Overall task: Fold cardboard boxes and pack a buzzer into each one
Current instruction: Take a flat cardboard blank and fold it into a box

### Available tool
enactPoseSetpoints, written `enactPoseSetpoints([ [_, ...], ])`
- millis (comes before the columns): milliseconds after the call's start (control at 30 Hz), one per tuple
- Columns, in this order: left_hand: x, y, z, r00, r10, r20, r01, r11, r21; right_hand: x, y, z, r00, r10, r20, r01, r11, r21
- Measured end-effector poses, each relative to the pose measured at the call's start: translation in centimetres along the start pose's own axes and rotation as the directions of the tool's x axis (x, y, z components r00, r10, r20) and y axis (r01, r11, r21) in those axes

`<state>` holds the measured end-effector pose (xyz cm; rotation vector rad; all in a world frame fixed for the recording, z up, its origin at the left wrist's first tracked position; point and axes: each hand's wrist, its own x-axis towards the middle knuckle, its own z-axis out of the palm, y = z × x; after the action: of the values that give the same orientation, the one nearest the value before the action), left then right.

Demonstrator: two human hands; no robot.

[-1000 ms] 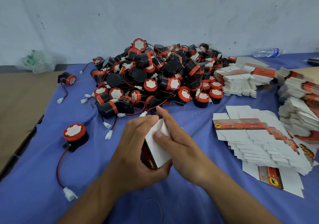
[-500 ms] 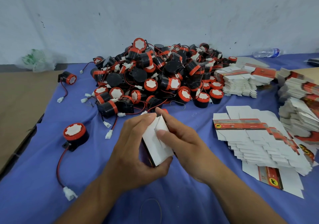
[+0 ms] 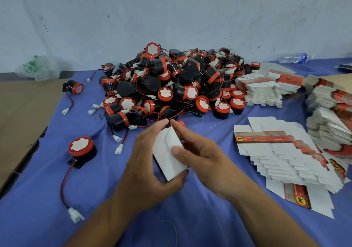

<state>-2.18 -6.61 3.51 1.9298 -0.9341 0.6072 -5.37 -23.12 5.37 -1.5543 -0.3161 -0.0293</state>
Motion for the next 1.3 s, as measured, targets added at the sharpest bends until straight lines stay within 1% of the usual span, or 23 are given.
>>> enactPoseSetpoints([
  [67, -0.1, -0.2, 0.1, 0.997, 0.013, 0.08, -0.01, 0.999, -0.031, -0.3, -0.3, -0.2, 0.997, -0.075, 0.0, 0.073, 0.975, -0.211],
  [100, -0.2, -0.4, 0.1, 0.991, 0.044, 0.128, -0.042, 0.999, -0.019, -0.5, -0.4, -0.4, 0.993, -0.115, 0.004, 0.11, 0.94, -0.324],
  [133, -0.2, -0.7, 0.0, 0.982, 0.071, 0.175, -0.071, 0.997, -0.006, -0.7, -0.4, -0.9, 0.985, -0.171, 0.024, 0.163, 0.871, -0.464],
  [167, -0.1, -1.0, -0.1, 0.973, 0.085, 0.213, -0.088, 0.996, 0.008, -0.7, -0.4, -1.4, 0.968, -0.241, 0.067, 0.23, 0.751, -0.619],
  [200, 0.0, -1.3, -0.2, 0.967, 0.089, 0.238, -0.098, 0.995, 0.026, -0.7, -0.4, -2.0, 0.941, -0.308, 0.141, 0.301, 0.573, -0.762],
  [233, 0.1, -1.7, -0.3, 0.963, 0.088, 0.255, -0.105, 0.993, 0.052, -0.7, -0.2, -2.4, 0.912, -0.347, 0.22, 0.354, 0.394, -0.848],
  [267, 0.1, -2.1, -0.3, 0.958, 0.087, 0.273, -0.113, 0.99, 0.081, -0.6, 0.0, -2.5, 0.892, -0.352, 0.283, 0.387, 0.271, -0.881],
  [300, 0.1, -2.5, -0.4, 0.949, 0.09, 0.303, -0.129, 0.986, 0.109, -0.6, 0.3, -2.3, 0.882, -0.338, 0.328, 0.412, 0.217, -0.885],
  [367, 0.1, -3.3, -0.5, 0.921, 0.089, 0.381, -0.16, 0.974, 0.161, -0.5, 1.1, -1.7, 0.876, -0.293, 0.383, 0.445, 0.186, -0.876],
  [400, 0.0, -3.5, -0.5, 0.913, 0.071, 0.401, -0.163, 0.967, 0.199, -0.5, 1.5, -1.6, 0.884, -0.265, 0.386, 0.436, 0.17, -0.884],
  [433, 0.1, -3.7, -0.6, 0.917, 0.05, 0.395, -0.157, 0.957, 0.243, -0.4, 1.8, -1.6, 0.901, -0.231, 0.368, 0.408, 0.158, -0.899],
  [500, 0.2, -4.0, -0.6, 0.946, 0.031, 0.324, -0.147, 0.929, 0.34, -0.3, 2.0, -1.5, 0.939, -0.201, 0.277, 0.304, 0.115, -0.946],
  [600, 0.3, -4.2, -0.5, 0.968, 0.042, 0.249, -0.157, 0.871, 0.465, -0.1, 2.1, -0.5, 0.966, -0.227, 0.121, 0.104, -0.084, -0.991],
  [633, 0.3, -4.3, -0.5, 0.969, 0.028, 0.246, -0.149, 0.859, 0.49, 0.0, 2.1, -0.1, 0.973, -0.223, 0.064, 0.043, -0.099, -0.994],
  [667, 0.2, -4.4, -0.4, 0.968, 0.004, 0.252, -0.136, 0.849, 0.51, 0.0, 2.1, 0.3, 0.976, -0.219, 0.008, -0.01, -0.08, -0.997],
  [733, 0.1, -4.5, -0.2, 0.962, -0.053, 0.267, -0.099, 0.844, 0.528, 0.1, 2.3, 0.8, 0.976, -0.199, -0.088, -0.091, -0.006, -0.996],
  [767, 0.1, -4.5, -0.1, 0.96, -0.076, 0.268, -0.072, 0.862, 0.502, 0.1, 2.4, 0.9, 0.971, -0.199, -0.133, -0.132, 0.021, -0.991],
  [833, -0.1, -4.2, 0.0, 0.956, -0.112, 0.271, 0.001, 0.926, 0.378, 0.0, 2.3, 0.8, 0.958, -0.209, -0.199, -0.199, 0.018, -0.98],
  [900, -0.4, -3.9, -0.2, 0.941, -0.157, 0.298, 0.08, 0.964, 0.254, -0.1, 2.4, 0.9, 0.966, -0.121, -0.227, -0.226, 0.029, -0.974],
  [1000, -0.5, -3.6, -0.4, 0.911, -0.296, 0.289, 0.293, 0.955, 0.054, -0.4, 3.1, 0.9, 0.967, -0.014, -0.253, -0.25, 0.108, -0.962],
  [1100, -0.5, -4.1, -0.2, 0.848, -0.43, 0.31, 0.475, 0.876, -0.085, -0.4, 3.5, 0.8, 0.962, 0.024, -0.272, -0.272, 0.189, -0.944],
  [1200, -0.4, -4.9, -0.3, 0.808, -0.478, 0.344, 0.536, 0.839, -0.094, -0.2, 3.8, 0.3, 0.967, 0.033, -0.252, -0.251, 0.287, -0.925],
  [1300, -0.4, -5.8, -0.8, 0.8, -0.481, 0.358, 0.51, 0.86, 0.016, 0.0, 3.9, -0.4, 0.993, 0.009, -0.115, -0.11, 0.388, -0.915],
])
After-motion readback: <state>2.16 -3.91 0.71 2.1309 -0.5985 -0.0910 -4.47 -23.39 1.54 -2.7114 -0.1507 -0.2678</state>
